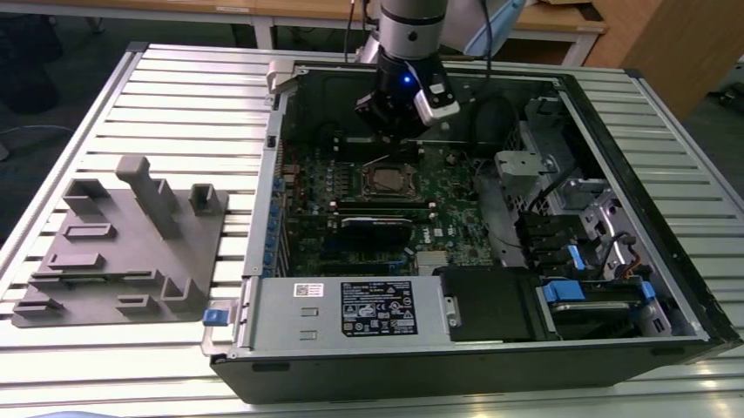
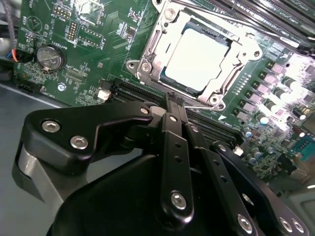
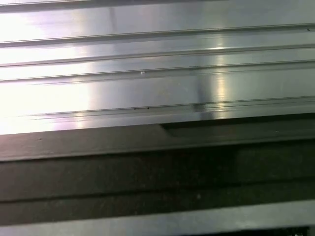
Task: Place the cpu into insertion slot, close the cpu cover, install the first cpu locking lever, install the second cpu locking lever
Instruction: 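Install the first cpu locking lever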
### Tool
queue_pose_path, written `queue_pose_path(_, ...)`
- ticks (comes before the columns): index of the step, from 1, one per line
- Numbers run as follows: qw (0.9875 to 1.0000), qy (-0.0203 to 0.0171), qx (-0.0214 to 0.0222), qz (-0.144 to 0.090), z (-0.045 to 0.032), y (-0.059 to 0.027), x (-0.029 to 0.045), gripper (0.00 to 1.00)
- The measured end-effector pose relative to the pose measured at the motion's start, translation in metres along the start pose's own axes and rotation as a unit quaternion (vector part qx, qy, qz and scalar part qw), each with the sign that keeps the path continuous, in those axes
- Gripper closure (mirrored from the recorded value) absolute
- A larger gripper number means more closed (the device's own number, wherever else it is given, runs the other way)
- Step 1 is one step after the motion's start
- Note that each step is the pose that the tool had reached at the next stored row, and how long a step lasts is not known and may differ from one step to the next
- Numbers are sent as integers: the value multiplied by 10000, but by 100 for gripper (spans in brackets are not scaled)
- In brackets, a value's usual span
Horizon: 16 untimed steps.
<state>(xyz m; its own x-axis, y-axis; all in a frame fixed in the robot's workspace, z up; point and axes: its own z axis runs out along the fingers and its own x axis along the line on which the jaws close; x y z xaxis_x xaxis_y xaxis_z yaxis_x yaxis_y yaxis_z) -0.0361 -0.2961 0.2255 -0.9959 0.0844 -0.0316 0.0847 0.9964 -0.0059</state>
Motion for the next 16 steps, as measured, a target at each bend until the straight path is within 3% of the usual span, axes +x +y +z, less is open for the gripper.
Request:
queue_pose_path(6,10000,0,-1,0,-120,-1,-2,89)
queue_pose_path(12,10000,-19,-11,1,-126,-5,47,89)
queue_pose_path(14,10000,-19,-59,2,-127,-7,66,89)
queue_pose_path(16,9998,-9,-198,7,-124,-7,73,89)
